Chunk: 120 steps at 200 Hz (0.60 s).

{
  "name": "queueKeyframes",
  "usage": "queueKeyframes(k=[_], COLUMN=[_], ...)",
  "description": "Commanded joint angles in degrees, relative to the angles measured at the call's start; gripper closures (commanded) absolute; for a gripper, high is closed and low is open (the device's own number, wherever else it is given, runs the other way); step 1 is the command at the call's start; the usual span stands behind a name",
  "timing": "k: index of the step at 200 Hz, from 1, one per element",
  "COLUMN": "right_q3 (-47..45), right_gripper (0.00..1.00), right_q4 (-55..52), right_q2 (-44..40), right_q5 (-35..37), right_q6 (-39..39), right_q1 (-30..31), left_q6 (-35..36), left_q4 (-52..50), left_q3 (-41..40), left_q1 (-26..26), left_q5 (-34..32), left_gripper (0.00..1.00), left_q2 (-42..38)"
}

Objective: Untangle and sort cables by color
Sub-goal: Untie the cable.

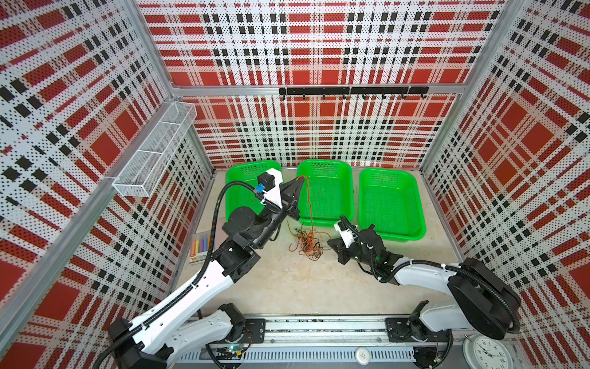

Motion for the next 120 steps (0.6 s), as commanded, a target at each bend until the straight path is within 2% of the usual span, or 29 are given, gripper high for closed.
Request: queueKeyframes(k=[1, 62, 94, 111, 120], right_q3=[1.4, 5.0, 5.4, 4.7, 4.6], right_gripper=[1.0, 1.0, 1.0, 0.81, 0.65], right_q4=[-4.1, -11.8, -12.2, -10.6, -10.1], right_q2=[1.2, 4.5, 4.8, 2.0, -0.5], right_q5=[3.1, 6.9, 8.7, 7.5, 6.6], right_q6=[-0.6, -1.2, -0.7, -1.3, -2.3], right_q1=[0.3, 0.3, 0.3, 0.3, 0.3], left_q6=[-1.0, -3.5, -3.7, -4.0, -4.2], left_q4=[0.3, 0.2, -0.1, -0.7, -0.7], left_q3=[3.6, 10.2, 12.8, 13.2, 12.8], left_q1=[1.3, 2.1, 2.2, 2.1, 2.1], left_q5=[1.9, 5.0, 5.6, 6.6, 7.0], left_gripper=[1.0, 1.0, 1.0, 1.0, 1.0], left_q2=[1.1, 5.3, 7.7, 8.9, 9.2])
